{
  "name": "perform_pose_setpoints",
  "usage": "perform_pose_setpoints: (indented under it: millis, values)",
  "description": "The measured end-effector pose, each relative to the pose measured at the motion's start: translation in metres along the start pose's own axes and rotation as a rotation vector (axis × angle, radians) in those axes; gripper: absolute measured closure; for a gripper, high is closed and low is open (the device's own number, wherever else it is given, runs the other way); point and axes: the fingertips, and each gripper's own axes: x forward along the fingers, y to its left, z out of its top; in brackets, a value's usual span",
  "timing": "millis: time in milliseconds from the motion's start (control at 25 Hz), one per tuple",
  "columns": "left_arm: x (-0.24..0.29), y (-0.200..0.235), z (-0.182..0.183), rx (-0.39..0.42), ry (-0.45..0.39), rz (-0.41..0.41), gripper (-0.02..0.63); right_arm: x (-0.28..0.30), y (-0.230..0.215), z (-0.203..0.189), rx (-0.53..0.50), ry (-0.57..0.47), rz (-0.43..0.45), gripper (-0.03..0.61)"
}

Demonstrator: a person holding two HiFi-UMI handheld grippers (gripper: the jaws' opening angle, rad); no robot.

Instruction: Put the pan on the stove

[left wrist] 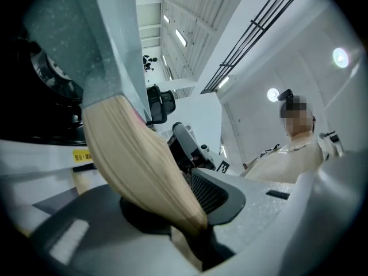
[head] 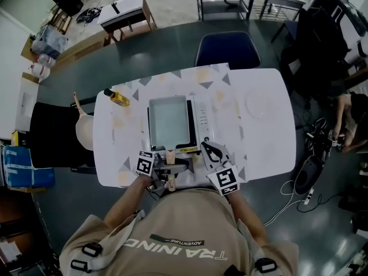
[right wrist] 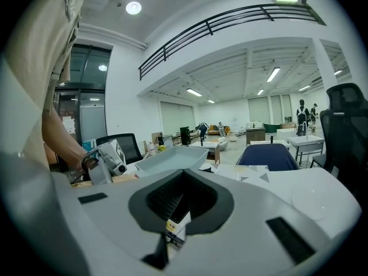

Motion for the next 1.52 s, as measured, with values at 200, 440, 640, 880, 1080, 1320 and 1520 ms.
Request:
perform_pose_setpoints:
  millis: [200, 440, 640, 880, 1080, 1320, 1520]
  values:
    - [-0.002, 0.011, 0.002, -0.021, -0.023, -0.016, 0.511, 0.002, -0.004, -0.006, -0.005, 0.029, -0.003, 0.575]
    - [-0.003, 0.019, 0.003, -0.043, -0.042, -0.025, 0.511, 0.003, -0.007, -0.005, -0.016, 0.049, -0.001, 0.575]
    - [-0.003, 0.026, 0.0, -0.043, -0.037, -0.018, 0.511, 0.006, 0.0, -0.002, -0.025, 0.048, 0.01, 0.575]
    - [-0.001, 0.029, 0.002, -0.053, -0.046, -0.02, 0.512, 0.005, 0.006, 0.001, -0.03, 0.037, 0.006, 0.575]
    - [-0.001, 0.027, 0.002, -0.058, -0.044, -0.025, 0.512, -0.006, 0.008, 0.008, -0.016, 0.034, -0.019, 0.575]
    - [-0.003, 0.031, 0.003, -0.042, -0.034, 0.003, 0.512, -0.018, 0.004, 0.011, 0.003, 0.008, -0.047, 0.575]
    - [-0.002, 0.03, 0.005, -0.059, -0.039, -0.002, 0.514, -0.022, 0.01, 0.011, -0.002, 0.011, -0.038, 0.575]
